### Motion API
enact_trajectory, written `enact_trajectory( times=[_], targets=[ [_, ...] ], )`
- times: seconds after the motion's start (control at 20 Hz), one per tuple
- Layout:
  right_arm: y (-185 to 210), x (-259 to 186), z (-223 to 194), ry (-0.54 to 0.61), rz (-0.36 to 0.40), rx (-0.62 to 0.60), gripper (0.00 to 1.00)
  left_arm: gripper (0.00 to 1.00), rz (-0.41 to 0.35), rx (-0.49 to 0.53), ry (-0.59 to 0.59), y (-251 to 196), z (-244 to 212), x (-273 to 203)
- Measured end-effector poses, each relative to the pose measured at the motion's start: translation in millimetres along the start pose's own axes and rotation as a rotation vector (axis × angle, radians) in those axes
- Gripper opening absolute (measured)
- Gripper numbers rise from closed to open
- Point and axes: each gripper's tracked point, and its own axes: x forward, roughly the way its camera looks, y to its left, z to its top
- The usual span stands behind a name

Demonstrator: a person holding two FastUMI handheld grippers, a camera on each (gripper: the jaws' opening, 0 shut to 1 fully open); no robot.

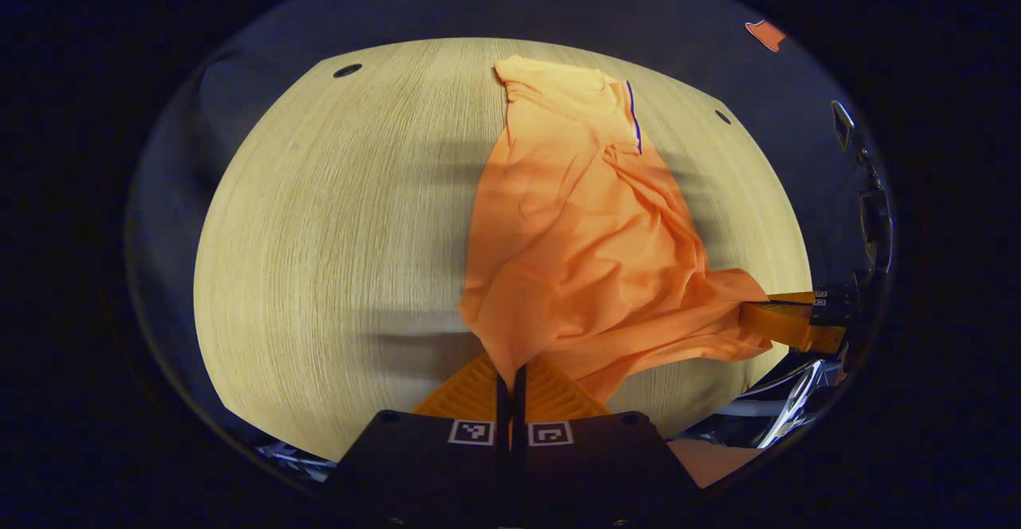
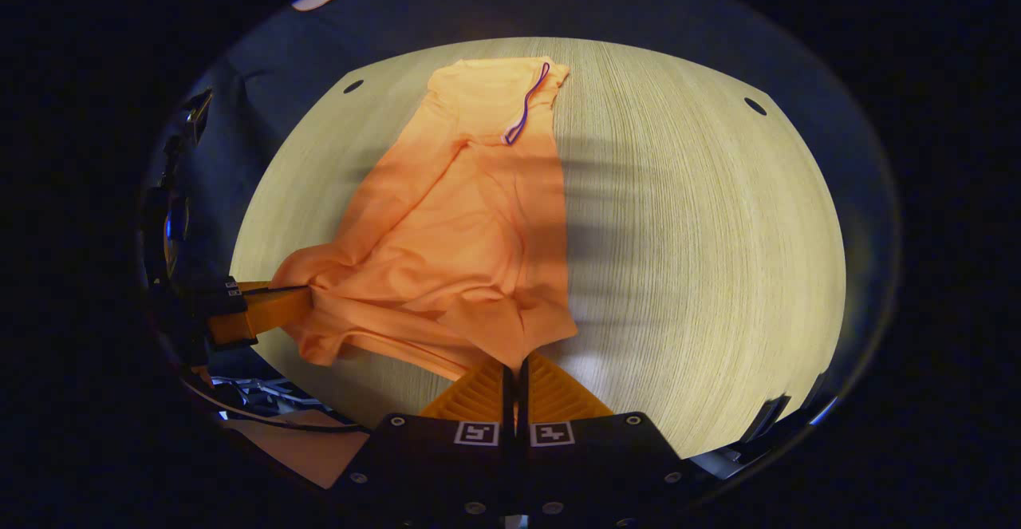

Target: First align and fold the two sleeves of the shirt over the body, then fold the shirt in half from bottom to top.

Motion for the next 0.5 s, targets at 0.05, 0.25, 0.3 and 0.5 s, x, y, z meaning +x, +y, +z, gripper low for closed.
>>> enact_trajectory(
  times=[0.05,0.25,0.3,0.5],
  targets=[
    [-1,-2,9,-0.013,0.002,0.000,0.00,0.01,0.001,0.002,-0.012,1,9,0],
    [-8,-9,47,-0.071,-0.009,-0.004,0.00,0.01,-0.001,0.017,-0.062,-3,42,-2],
    [-10,-10,56,-0.084,-0.012,-0.004,0.00,0.01,-0.001,0.023,-0.074,-3,50,-2],
    [-16,-14,86,-0.127,-0.025,-0.003,0.00,0.01,-0.003,0.033,-0.119,-2,84,-8]
  ],
)
